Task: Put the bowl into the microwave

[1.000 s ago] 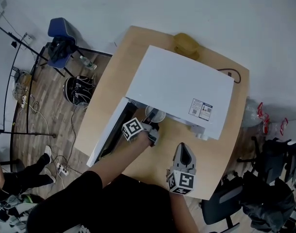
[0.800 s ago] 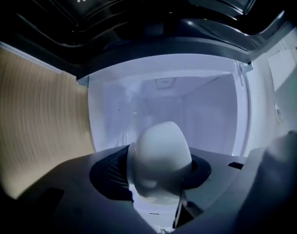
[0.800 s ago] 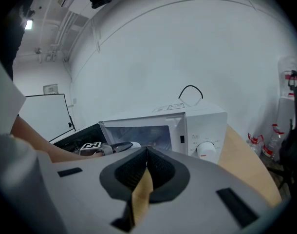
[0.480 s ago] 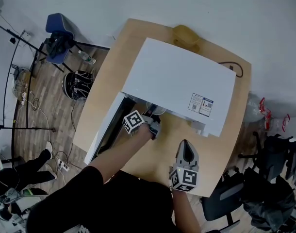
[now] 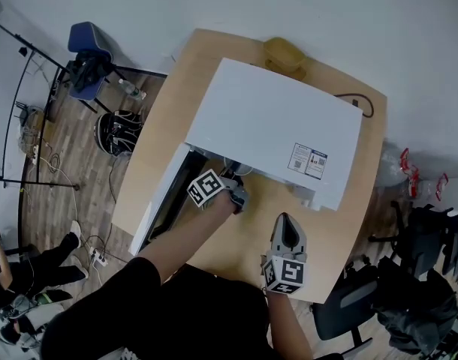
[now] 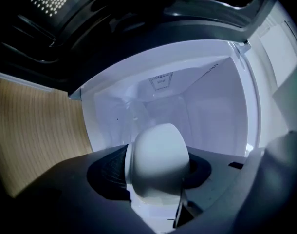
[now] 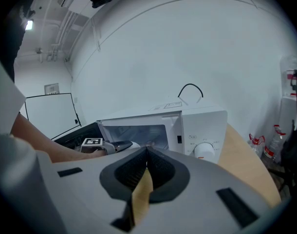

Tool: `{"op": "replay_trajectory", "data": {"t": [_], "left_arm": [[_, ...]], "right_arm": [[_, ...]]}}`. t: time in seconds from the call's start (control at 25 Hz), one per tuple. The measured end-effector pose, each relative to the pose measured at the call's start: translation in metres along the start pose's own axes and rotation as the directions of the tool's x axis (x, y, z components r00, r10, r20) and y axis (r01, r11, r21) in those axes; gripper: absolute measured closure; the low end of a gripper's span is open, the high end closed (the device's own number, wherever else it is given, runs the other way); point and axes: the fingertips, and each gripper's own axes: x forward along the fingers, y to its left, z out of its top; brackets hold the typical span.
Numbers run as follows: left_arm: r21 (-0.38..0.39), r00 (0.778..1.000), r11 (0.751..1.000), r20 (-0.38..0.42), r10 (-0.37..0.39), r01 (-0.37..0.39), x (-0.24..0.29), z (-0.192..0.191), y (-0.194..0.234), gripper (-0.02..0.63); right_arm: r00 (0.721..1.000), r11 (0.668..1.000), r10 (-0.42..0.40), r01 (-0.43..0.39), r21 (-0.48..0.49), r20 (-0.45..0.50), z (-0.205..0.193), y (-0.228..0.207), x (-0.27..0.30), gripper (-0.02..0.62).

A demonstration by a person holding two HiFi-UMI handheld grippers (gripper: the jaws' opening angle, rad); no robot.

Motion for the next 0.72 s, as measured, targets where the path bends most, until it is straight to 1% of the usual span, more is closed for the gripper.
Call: {"op": "replay_trajectory", "data": {"t": [0.16, 0.44, 0.52, 0.64, 0.72], "left_arm": [[0.089, 1.000, 0.996, -0.007, 0.018, -0.017, 0.004, 0.003, -0.004, 0.368], [0.135, 0.999, 0.990, 0.012, 0.049, -0.050, 0.011, 0.015, -0.006, 0.344], [0.148, 0.998, 0.987, 0.006, 0.056, -0.057, 0.014, 0.018, -0.006, 0.342], [0.199, 0.997, 0.978, -0.016, 0.076, -0.071, 0.017, 0.019, -0.006, 0.342], [0.241, 0.995, 0.966, -0.006, 0.100, -0.095, 0.015, 0.022, -0.004, 0.342]], "right_arm": [[1.000, 1.000, -0.001, 0.001, 0.003, -0.002, -0.002, 0.000, -0.001, 0.535], [1.000, 1.000, -0.004, 0.004, 0.012, -0.010, -0.004, -0.003, 0.000, 0.535], [1.000, 1.000, -0.006, 0.006, 0.011, -0.008, -0.003, -0.004, 0.001, 0.535], [1.000, 1.000, -0.007, 0.007, 0.016, -0.010, -0.004, -0.005, 0.000, 0.535], [1.000, 1.000, -0.006, 0.006, 0.018, -0.011, -0.006, -0.004, -0.001, 0.535]]}}
